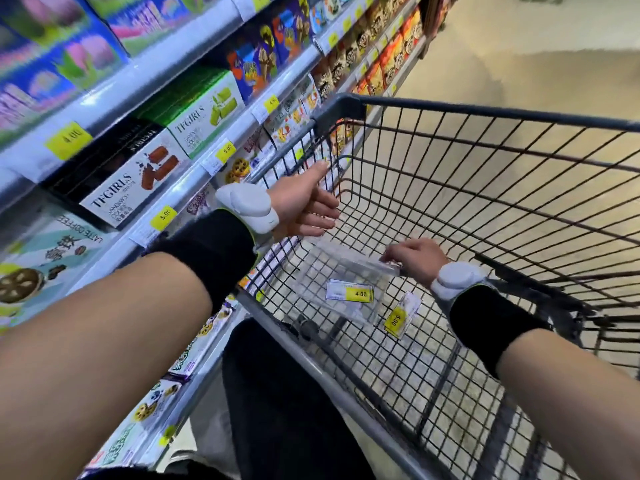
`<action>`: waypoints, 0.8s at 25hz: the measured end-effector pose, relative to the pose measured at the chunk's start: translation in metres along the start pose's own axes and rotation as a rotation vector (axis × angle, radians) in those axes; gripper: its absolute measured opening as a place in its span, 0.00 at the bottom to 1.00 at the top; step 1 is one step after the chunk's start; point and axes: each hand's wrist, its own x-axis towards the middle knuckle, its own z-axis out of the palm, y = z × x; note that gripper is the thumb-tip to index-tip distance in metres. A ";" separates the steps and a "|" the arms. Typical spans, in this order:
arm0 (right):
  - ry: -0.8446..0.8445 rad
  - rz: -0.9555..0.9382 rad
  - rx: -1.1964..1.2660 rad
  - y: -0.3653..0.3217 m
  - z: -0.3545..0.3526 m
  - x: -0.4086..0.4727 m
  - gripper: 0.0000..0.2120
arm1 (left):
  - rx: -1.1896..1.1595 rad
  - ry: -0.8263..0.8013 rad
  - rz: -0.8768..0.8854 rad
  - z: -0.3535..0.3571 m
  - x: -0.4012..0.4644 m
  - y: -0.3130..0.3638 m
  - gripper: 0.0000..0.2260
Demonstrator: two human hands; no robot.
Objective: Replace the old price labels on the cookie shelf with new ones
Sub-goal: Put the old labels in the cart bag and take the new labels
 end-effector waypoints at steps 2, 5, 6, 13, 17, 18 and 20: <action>-0.082 -0.037 -0.173 -0.007 0.005 -0.004 0.09 | -0.013 0.001 -0.001 -0.001 -0.001 -0.003 0.30; -0.167 -0.110 -0.374 -0.005 0.019 -0.004 0.13 | -0.039 0.009 -0.010 -0.004 0.002 -0.005 0.30; -0.190 -0.150 -0.437 -0.002 0.025 -0.005 0.18 | -0.041 0.006 -0.009 -0.005 0.003 -0.005 0.30; -0.194 -0.295 -0.833 0.035 0.066 -0.006 0.56 | -0.016 -0.004 -0.024 -0.005 0.013 -0.007 0.30; -0.159 -0.300 -0.850 0.043 0.069 0.002 0.56 | 0.013 0.007 -0.025 -0.002 0.018 -0.008 0.31; -0.131 -0.296 -0.837 0.042 0.066 0.004 0.54 | 0.020 0.011 -0.028 0.000 0.020 -0.008 0.31; -0.083 -0.293 -0.814 0.041 0.057 0.012 0.54 | 0.027 0.010 -0.036 0.001 0.024 -0.008 0.31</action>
